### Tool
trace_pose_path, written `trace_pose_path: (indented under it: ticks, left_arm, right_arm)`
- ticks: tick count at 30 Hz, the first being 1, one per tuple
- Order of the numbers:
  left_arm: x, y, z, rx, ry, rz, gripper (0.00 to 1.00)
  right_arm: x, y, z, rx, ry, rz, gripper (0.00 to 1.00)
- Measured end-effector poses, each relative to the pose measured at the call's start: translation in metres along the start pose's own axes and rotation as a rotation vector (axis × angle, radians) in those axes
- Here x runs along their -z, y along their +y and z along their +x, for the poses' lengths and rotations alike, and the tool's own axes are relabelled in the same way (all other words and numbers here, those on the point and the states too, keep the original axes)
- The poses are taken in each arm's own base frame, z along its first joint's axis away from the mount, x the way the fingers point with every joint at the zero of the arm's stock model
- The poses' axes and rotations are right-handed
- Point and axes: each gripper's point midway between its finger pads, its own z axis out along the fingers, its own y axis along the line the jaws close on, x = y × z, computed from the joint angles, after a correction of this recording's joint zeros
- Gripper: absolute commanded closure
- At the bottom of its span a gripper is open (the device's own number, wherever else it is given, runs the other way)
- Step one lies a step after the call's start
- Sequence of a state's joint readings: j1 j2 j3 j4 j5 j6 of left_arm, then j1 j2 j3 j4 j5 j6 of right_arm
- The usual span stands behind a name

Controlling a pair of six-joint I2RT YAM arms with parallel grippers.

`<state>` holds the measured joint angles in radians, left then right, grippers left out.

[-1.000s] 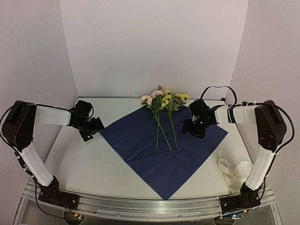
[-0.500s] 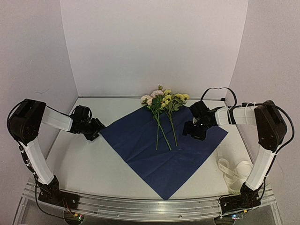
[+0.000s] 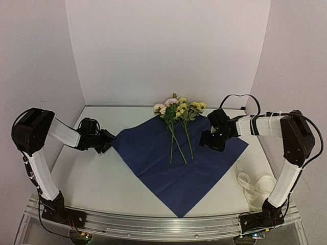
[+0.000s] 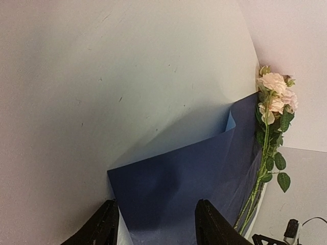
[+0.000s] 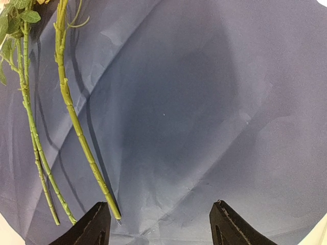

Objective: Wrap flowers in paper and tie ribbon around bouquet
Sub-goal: Pick up the left corner of the flattened wrapping paper at the center of the board.

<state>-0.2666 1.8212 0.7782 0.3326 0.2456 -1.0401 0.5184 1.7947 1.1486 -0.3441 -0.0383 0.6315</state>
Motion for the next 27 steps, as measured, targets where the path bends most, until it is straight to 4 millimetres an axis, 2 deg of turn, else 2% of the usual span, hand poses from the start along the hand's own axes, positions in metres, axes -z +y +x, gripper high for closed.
trace_pose_path:
  ticks: [17,24,27]
  left_arm:
    - [0.017,0.001,0.028,0.228,0.051,0.196,0.46]
    - [0.019,-0.016,0.03,0.273,0.067,0.278,0.48]
    - [0.019,-0.018,0.031,0.273,0.072,0.284,0.52]
  right_arm:
    - [-0.001,-0.002,0.002,0.0,0.005,0.005,0.31]
    - [-0.002,-0.005,0.005,0.001,0.01,0.013,0.31]
    - [-0.003,-0.005,0.006,0.001,0.01,0.013,0.31]
